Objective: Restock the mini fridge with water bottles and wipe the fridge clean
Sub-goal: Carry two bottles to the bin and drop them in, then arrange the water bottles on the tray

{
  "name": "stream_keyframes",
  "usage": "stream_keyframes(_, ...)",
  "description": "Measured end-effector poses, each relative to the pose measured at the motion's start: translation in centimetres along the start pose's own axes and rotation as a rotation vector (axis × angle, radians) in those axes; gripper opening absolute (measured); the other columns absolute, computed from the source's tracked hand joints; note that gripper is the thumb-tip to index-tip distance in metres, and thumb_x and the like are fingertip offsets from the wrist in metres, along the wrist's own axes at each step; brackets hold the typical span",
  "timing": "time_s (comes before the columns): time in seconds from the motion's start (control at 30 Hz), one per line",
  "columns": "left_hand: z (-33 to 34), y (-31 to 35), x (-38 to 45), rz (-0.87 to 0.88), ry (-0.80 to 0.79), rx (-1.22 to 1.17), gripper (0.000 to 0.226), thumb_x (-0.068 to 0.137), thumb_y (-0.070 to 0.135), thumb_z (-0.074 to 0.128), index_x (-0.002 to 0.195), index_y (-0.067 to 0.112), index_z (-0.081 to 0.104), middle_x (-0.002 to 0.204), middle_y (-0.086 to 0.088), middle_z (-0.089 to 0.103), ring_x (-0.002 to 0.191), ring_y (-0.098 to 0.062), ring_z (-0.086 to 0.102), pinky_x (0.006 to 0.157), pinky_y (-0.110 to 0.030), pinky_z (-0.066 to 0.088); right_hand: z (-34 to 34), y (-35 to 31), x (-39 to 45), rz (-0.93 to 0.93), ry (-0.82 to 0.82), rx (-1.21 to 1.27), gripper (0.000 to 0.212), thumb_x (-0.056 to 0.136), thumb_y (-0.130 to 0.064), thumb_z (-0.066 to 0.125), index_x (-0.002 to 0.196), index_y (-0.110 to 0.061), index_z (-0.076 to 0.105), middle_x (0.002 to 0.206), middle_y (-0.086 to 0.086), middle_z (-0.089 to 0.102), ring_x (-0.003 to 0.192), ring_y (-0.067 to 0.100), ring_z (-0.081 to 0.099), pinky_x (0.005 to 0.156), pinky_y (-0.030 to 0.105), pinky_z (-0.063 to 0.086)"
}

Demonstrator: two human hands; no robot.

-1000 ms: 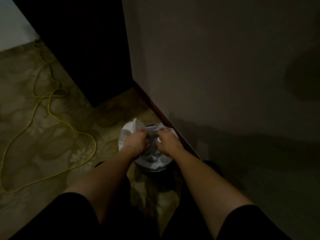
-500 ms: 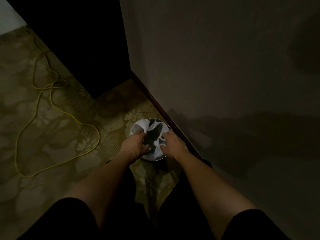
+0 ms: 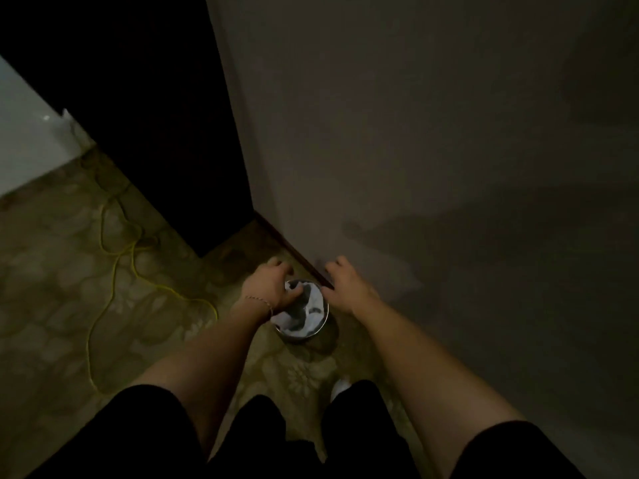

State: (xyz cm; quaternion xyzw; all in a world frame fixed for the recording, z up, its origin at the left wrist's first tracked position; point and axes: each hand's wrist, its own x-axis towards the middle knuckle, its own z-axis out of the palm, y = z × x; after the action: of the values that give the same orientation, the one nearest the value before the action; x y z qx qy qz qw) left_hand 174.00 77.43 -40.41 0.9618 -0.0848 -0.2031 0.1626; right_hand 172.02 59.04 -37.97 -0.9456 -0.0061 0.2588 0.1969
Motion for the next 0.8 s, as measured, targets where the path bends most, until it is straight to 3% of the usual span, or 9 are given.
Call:
stream_keyframes(0.17,-8.8,4.3,-3.3,0.2,0.046,0.027,0.045,0.087,0.057,0.06,0.121,0.027,0.058,0.121,0.003,0.052,0.1,-0.014,0.054,0.084,-0.035,0.055,-5.6,-4.0,-7.0,0.093,0.16,0.016,0.045,0.096,-0.032,0.061,0.136,-0.018,0.049,0.133,0.003,0.041,0.114,0.022,0.051,0.091,0.038,0.049)
stream_keyframes(0.3,-12.5,6.9,-6.7,0.334,0.067,0.091,0.05,0.086,0.063,0.057,0.119,0.026,0.059,0.12,0.002,0.052,0.106,-0.018,0.054,0.087,-0.038,0.053,-8.2,-5.4,-12.8,0.148,0.269,0.01,0.046,0.095,-0.035,0.061,0.135,-0.014,0.05,0.133,0.007,0.042,0.118,0.029,0.052,0.093,0.04,0.048)
stream_keyframes(0.57,-12.7,14.5,-15.8,0.552,0.042,0.15,0.054,0.086,0.066,0.055,0.121,0.026,0.058,0.12,0.002,0.052,0.104,-0.019,0.054,0.086,-0.039,0.052,-9.1,-2.4,-27.0,0.303,0.422,-0.013,0.049,0.094,-0.042,0.061,0.134,-0.014,0.052,0.132,0.008,0.043,0.12,0.032,0.051,0.097,0.044,0.048)
stream_keyframes(0.8,-8.6,21.8,-26.7,0.685,0.063,0.128,0.053,0.085,0.068,0.054,0.116,0.026,0.059,0.116,0.003,0.051,0.103,-0.02,0.055,0.086,-0.04,0.052,-4.9,2.6,-42.2,0.421,0.508,-0.002,0.048,0.095,-0.042,0.059,0.133,-0.014,0.051,0.128,0.007,0.043,0.116,0.029,0.051,0.097,0.043,0.048)
